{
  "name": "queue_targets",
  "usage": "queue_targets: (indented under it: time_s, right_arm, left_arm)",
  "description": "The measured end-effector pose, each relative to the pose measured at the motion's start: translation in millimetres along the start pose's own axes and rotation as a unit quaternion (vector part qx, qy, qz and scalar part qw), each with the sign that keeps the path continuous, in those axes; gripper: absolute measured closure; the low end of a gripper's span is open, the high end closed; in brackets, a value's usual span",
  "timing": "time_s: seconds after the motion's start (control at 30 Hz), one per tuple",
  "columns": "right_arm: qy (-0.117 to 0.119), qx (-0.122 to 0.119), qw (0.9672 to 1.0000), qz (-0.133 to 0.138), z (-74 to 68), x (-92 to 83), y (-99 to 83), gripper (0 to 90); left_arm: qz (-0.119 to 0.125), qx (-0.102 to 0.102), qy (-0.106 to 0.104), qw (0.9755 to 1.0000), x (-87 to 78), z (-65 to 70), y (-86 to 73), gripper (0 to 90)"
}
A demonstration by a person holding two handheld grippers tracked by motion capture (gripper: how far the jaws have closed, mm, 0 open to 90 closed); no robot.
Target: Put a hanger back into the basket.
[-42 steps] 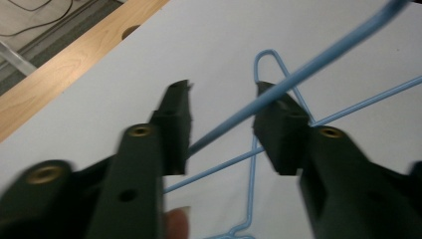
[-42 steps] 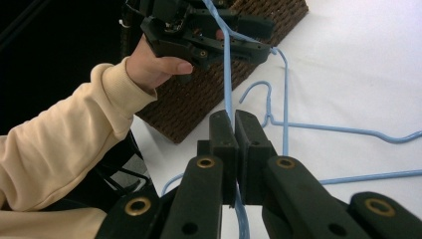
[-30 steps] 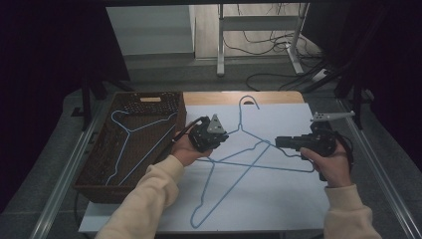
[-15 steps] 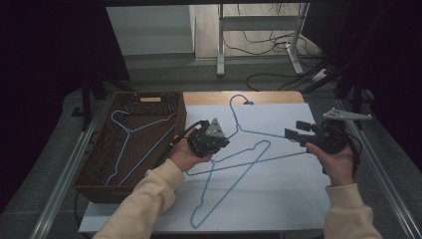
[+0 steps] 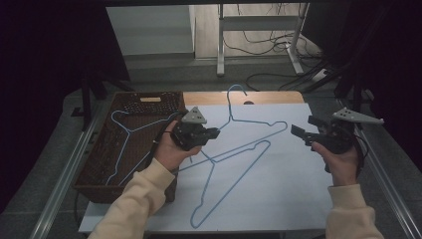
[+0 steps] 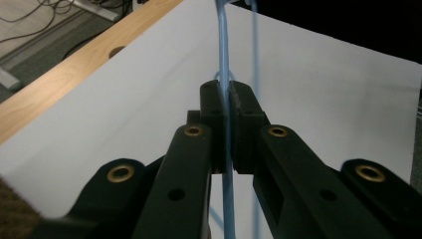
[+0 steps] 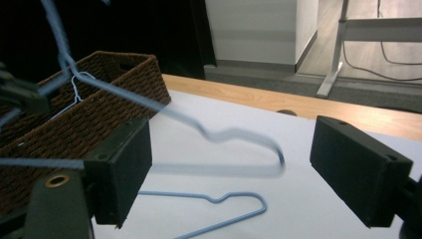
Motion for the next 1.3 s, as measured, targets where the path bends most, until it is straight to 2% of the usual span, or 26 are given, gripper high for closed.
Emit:
queue_targets:
  time_s: [0.2,0.37,0.67,0.77,0.9,1.13,1.3]
  right_arm:
    - [0.009,0.005,0.9998,-0.019,2.6,7.7,-7.2,17.5]
    - [0.015,0.007,0.9993,-0.034,4.0,14.2,-13.5,17.9]
    - [0.021,0.013,0.9988,-0.041,6.8,19.3,-20.4,17.7]
    - [0.026,0.012,0.9983,-0.051,5.5,22.4,-22.6,17.6]
    - [0.029,0.009,0.9977,-0.06,4.2,27.9,-26.5,17.3]
    - [0.026,0.008,0.9976,-0.064,2.2,29.8,-28.2,16.8]
    - [0.027,0.005,0.9972,-0.069,1.9,32.0,-30.4,16.7]
  left_arm:
    - [0.032,-0.028,0.003,0.9991,-29.5,-13.6,0.1,86.2]
    - [0.043,-0.042,0.017,0.998,-54.6,-26.3,-5.6,86.1]
    - [0.062,-0.081,0.052,0.9934,-95.8,-55.6,-27.3,86.1]
    - [0.068,-0.093,0.066,0.9911,-108.9,-66.3,-37.5,86.2]
    - [0.076,-0.115,0.088,0.9866,-127.4,-82.3,-54.3,86.1]
    - [0.064,-0.142,0.119,0.9806,-144.1,-101.9,-84.0,86.2]
    - [0.066,-0.168,0.138,0.9738,-154.1,-114.9,-104.8,86.1]
Point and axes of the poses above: each handheld gripper's, and its own axes: x roughly forward along the jaws, y roughly out of its top, z roughly to its right, the point moved 2 cm from there along x, roughly forward along the jaws, and after that the axes turned 4 degrees about y, right-handed, at the moved point
